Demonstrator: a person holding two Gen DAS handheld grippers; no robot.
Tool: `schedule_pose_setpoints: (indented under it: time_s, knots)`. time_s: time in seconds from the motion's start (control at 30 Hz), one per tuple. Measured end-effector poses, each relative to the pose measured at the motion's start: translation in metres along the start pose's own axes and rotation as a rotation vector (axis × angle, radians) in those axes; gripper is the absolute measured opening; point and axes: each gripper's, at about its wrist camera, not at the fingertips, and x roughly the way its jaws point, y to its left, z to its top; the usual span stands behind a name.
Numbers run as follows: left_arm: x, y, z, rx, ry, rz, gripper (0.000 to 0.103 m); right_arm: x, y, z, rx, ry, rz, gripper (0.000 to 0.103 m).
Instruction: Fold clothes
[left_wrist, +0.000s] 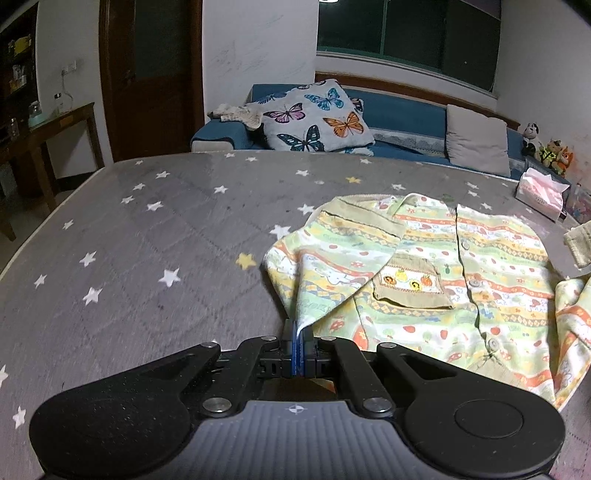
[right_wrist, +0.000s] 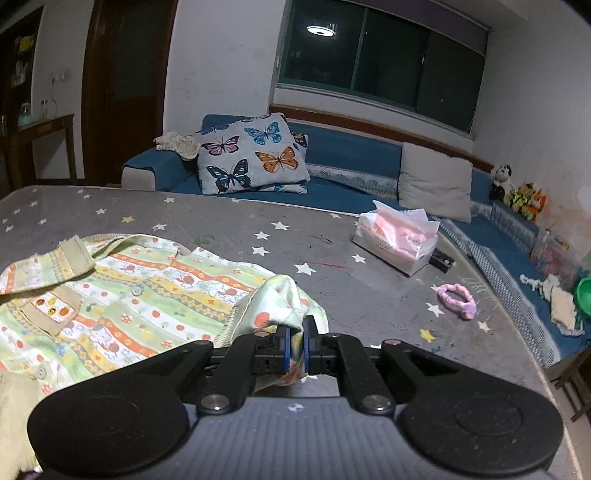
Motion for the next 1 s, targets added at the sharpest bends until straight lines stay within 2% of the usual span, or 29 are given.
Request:
schedule_pose_setpoints:
  time_s: [0.77,1.0]
  knots:
    - [-0.013,-0.009,-0.012,0.002,0.03,0.034,0.002,-0.029,-0.011,-0.016,-0.009,-0.045,-0.012,0.006]
    - [-0.022,-0.014,-0.017,0.008,0.028,0.027,0.002,-0.042,-0.032,-0.028,0.034,-0.055,-0.028,0.006]
